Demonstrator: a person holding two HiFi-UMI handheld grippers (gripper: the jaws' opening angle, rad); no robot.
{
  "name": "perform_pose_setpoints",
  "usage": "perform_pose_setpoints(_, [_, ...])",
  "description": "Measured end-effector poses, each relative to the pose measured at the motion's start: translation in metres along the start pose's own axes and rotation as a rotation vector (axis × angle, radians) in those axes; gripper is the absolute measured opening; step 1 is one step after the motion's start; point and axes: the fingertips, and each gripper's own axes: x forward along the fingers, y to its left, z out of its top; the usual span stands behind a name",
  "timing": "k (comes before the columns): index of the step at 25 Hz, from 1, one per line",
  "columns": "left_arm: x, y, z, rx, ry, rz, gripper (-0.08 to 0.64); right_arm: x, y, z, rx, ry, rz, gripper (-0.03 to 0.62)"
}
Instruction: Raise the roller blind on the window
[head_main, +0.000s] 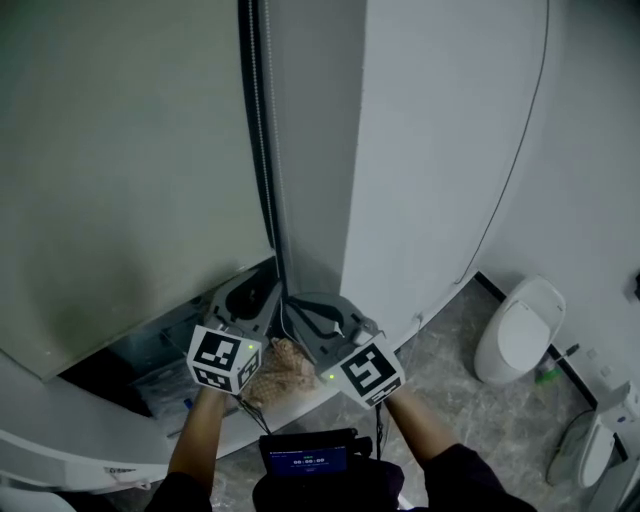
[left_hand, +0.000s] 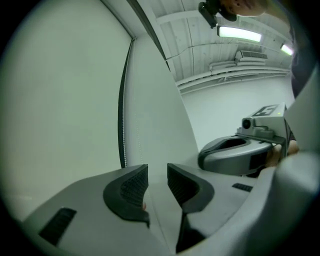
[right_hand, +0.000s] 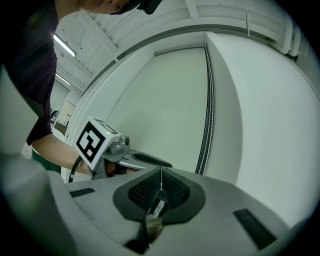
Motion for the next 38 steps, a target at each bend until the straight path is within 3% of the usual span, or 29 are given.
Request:
perform_pose_setpoints(9, [0.09,0.046,-0.001,-0.083,0.068,-0.047,0.081,-0.029,-0.014,-0.009,-0.001,0.068,-0.078,0.009])
perform_pose_setpoints(13, [0.104,0.053,0.0,-0.106,0.061,-0.078,0.081,-0.039,-0.02,-0.012,0.018,0.091,-0.125,0.009])
perform_pose_setpoints(18, [0.104,0.053,-0.002,-0.085,0.056,-0.099,0.077,-0.043,-0.024,-0.02,0.006,0.098,-0.154,0.009])
perform_pose_setpoints(20, [0.106,0.049,-0.002,-0.079,0.061,-0.102,0.022,-0.045,-0.025,-0.021,-0.018,0.091,-0.152,0.009])
perform_pose_setpoints(28, [0.092,0.04,0.003,-0.065,0.065,-0.091,0.015,-0.047,-0.022,-0.02,0.013,0.098,-0.139,0.009])
perform_pose_setpoints(32, [0.067,0.032,0.009,-0.033,0.049,-0.044,0.015,-0.043,-0.027,-0.006,0.043,0.074,-0.152,0.009])
perform_pose_setpoints(38, [0.012,0.024,0.013,0.025,0.023,0.042,0.014,-0.002,-0.028,0.027,0.117,0.004,-0.061,0.011])
